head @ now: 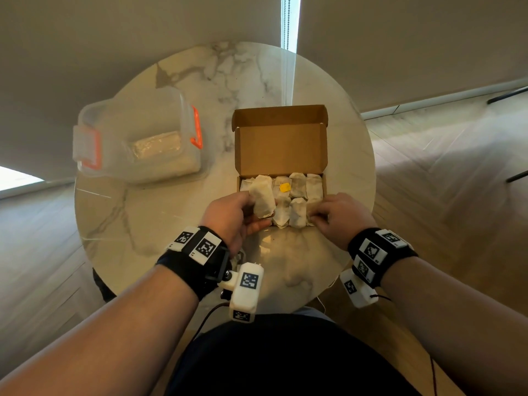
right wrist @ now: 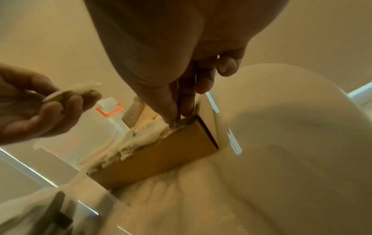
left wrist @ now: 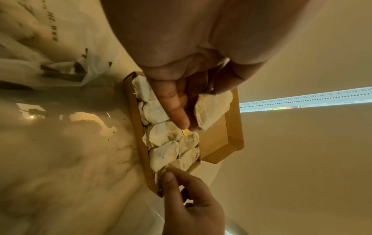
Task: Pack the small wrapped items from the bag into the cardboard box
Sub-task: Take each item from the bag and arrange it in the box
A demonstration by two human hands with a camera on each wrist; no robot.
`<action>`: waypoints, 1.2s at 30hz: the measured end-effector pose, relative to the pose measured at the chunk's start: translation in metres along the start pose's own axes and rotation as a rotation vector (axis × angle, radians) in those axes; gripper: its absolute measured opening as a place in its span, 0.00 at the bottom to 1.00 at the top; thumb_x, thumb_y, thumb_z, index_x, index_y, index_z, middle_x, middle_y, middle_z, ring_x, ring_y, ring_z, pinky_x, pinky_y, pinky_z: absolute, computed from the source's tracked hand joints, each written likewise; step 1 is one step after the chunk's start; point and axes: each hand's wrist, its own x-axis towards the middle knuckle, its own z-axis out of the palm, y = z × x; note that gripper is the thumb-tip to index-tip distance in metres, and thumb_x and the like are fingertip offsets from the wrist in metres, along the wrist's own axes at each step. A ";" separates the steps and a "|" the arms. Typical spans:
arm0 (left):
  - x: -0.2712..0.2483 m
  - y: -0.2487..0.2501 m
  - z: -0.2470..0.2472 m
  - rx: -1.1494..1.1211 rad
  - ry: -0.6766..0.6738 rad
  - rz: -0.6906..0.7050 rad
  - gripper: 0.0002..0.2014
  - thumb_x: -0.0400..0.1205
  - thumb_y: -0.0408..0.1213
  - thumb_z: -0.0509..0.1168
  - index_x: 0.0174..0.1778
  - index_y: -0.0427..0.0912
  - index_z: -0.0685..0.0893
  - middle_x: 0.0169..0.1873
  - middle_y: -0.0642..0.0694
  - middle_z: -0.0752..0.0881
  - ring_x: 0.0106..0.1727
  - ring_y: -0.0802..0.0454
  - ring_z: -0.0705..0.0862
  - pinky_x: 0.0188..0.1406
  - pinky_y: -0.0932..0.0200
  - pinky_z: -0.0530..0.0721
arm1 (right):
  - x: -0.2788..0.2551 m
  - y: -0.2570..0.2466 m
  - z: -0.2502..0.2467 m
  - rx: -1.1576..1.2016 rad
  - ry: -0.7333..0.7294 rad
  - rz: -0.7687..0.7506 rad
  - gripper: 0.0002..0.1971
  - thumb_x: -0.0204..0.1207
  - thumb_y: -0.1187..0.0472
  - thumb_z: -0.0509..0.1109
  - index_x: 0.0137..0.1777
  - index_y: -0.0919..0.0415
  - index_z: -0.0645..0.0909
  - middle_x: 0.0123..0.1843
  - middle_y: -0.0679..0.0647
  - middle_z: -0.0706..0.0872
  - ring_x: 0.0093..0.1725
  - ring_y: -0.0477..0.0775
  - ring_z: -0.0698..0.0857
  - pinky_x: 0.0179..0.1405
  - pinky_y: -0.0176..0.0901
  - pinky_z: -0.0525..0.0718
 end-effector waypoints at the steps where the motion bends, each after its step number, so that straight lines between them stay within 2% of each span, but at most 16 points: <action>1: 0.000 -0.001 0.002 0.015 -0.011 0.007 0.13 0.89 0.28 0.58 0.64 0.30 0.86 0.62 0.27 0.90 0.64 0.31 0.91 0.45 0.50 0.96 | 0.000 -0.002 -0.004 0.019 0.012 0.000 0.11 0.83 0.47 0.69 0.56 0.46 0.92 0.50 0.43 0.89 0.53 0.51 0.82 0.52 0.50 0.84; 4: -0.002 -0.003 0.009 0.116 -0.071 0.050 0.10 0.90 0.25 0.61 0.56 0.35 0.88 0.57 0.31 0.92 0.58 0.38 0.93 0.49 0.52 0.95 | -0.002 -0.020 -0.024 0.289 0.112 0.030 0.09 0.82 0.44 0.73 0.50 0.47 0.91 0.43 0.39 0.87 0.44 0.42 0.83 0.43 0.39 0.79; 7: -0.003 -0.006 0.015 0.220 -0.132 0.102 0.07 0.87 0.26 0.68 0.57 0.37 0.89 0.51 0.35 0.94 0.51 0.43 0.95 0.47 0.55 0.94 | -0.001 -0.042 -0.045 0.577 0.109 0.066 0.09 0.81 0.43 0.75 0.48 0.47 0.90 0.41 0.42 0.89 0.41 0.43 0.86 0.43 0.38 0.85; 9: -0.004 -0.006 0.021 0.235 -0.140 0.118 0.07 0.85 0.27 0.71 0.58 0.36 0.88 0.50 0.36 0.95 0.49 0.45 0.95 0.44 0.58 0.93 | 0.002 -0.049 -0.050 0.737 0.060 0.120 0.07 0.79 0.48 0.79 0.49 0.49 0.88 0.41 0.45 0.91 0.40 0.43 0.88 0.44 0.41 0.89; 12: -0.002 -0.006 0.027 0.219 -0.139 0.125 0.07 0.84 0.26 0.72 0.58 0.35 0.88 0.47 0.36 0.94 0.45 0.47 0.94 0.40 0.60 0.93 | 0.004 -0.047 -0.051 0.915 0.012 0.185 0.11 0.77 0.61 0.82 0.52 0.55 0.82 0.44 0.53 0.94 0.45 0.58 0.93 0.48 0.57 0.95; 14: 0.000 -0.006 0.025 0.233 -0.111 0.122 0.06 0.85 0.26 0.72 0.56 0.34 0.89 0.47 0.37 0.94 0.44 0.47 0.94 0.41 0.60 0.93 | 0.003 -0.043 -0.048 0.946 0.024 0.191 0.12 0.77 0.68 0.80 0.51 0.56 0.80 0.45 0.54 0.94 0.46 0.60 0.94 0.51 0.61 0.94; 18: 0.008 -0.010 0.015 0.244 -0.041 0.100 0.05 0.85 0.27 0.72 0.55 0.34 0.90 0.50 0.35 0.93 0.47 0.45 0.93 0.45 0.57 0.95 | 0.005 -0.028 -0.038 0.955 0.129 0.290 0.09 0.79 0.68 0.79 0.47 0.55 0.82 0.43 0.56 0.94 0.46 0.59 0.94 0.53 0.65 0.94; 21: 0.008 -0.012 0.012 0.232 -0.042 0.112 0.04 0.85 0.27 0.72 0.53 0.37 0.90 0.47 0.37 0.94 0.45 0.46 0.94 0.47 0.55 0.95 | 0.006 -0.035 -0.035 1.074 0.012 0.265 0.09 0.79 0.64 0.80 0.52 0.58 0.82 0.47 0.56 0.94 0.50 0.61 0.94 0.53 0.60 0.94; 23: 0.009 -0.014 0.013 0.244 -0.055 0.125 0.05 0.85 0.28 0.73 0.55 0.36 0.90 0.46 0.36 0.94 0.44 0.46 0.94 0.50 0.53 0.94 | 0.008 -0.045 -0.033 1.038 -0.020 0.192 0.12 0.77 0.66 0.81 0.51 0.58 0.80 0.46 0.56 0.93 0.48 0.63 0.94 0.49 0.57 0.95; 25: 0.011 -0.014 0.013 0.239 -0.046 0.124 0.05 0.85 0.29 0.73 0.55 0.35 0.89 0.46 0.36 0.93 0.45 0.46 0.94 0.52 0.53 0.94 | 0.011 -0.047 -0.030 0.932 0.031 0.165 0.12 0.77 0.67 0.81 0.48 0.55 0.80 0.44 0.58 0.92 0.44 0.66 0.92 0.48 0.61 0.95; 27: 0.014 -0.012 0.008 0.204 -0.026 0.112 0.05 0.85 0.28 0.72 0.55 0.31 0.88 0.48 0.34 0.93 0.47 0.45 0.95 0.52 0.53 0.94 | 0.015 -0.039 -0.028 0.871 0.092 0.211 0.10 0.77 0.65 0.80 0.46 0.52 0.82 0.43 0.55 0.93 0.43 0.60 0.93 0.49 0.61 0.94; 31: 0.018 -0.011 -0.012 0.165 0.026 0.078 0.10 0.86 0.25 0.70 0.61 0.25 0.85 0.52 0.31 0.92 0.45 0.47 0.95 0.49 0.55 0.94 | 0.024 -0.015 -0.027 0.614 0.225 0.335 0.07 0.78 0.61 0.79 0.48 0.46 0.86 0.44 0.44 0.90 0.43 0.43 0.88 0.49 0.45 0.91; 33: 0.018 -0.012 -0.022 0.163 0.039 0.057 0.10 0.85 0.24 0.70 0.62 0.28 0.87 0.56 0.30 0.92 0.46 0.47 0.95 0.46 0.57 0.95 | 0.029 -0.009 -0.025 0.545 0.208 0.344 0.07 0.79 0.60 0.77 0.50 0.45 0.87 0.44 0.43 0.88 0.44 0.42 0.86 0.48 0.41 0.88; 36: 0.016 -0.015 -0.034 0.167 0.044 0.029 0.10 0.85 0.23 0.69 0.60 0.36 0.89 0.55 0.33 0.93 0.50 0.45 0.95 0.44 0.59 0.94 | 0.035 -0.005 -0.021 0.511 0.191 0.333 0.07 0.79 0.59 0.77 0.52 0.45 0.87 0.45 0.42 0.89 0.46 0.44 0.87 0.44 0.36 0.84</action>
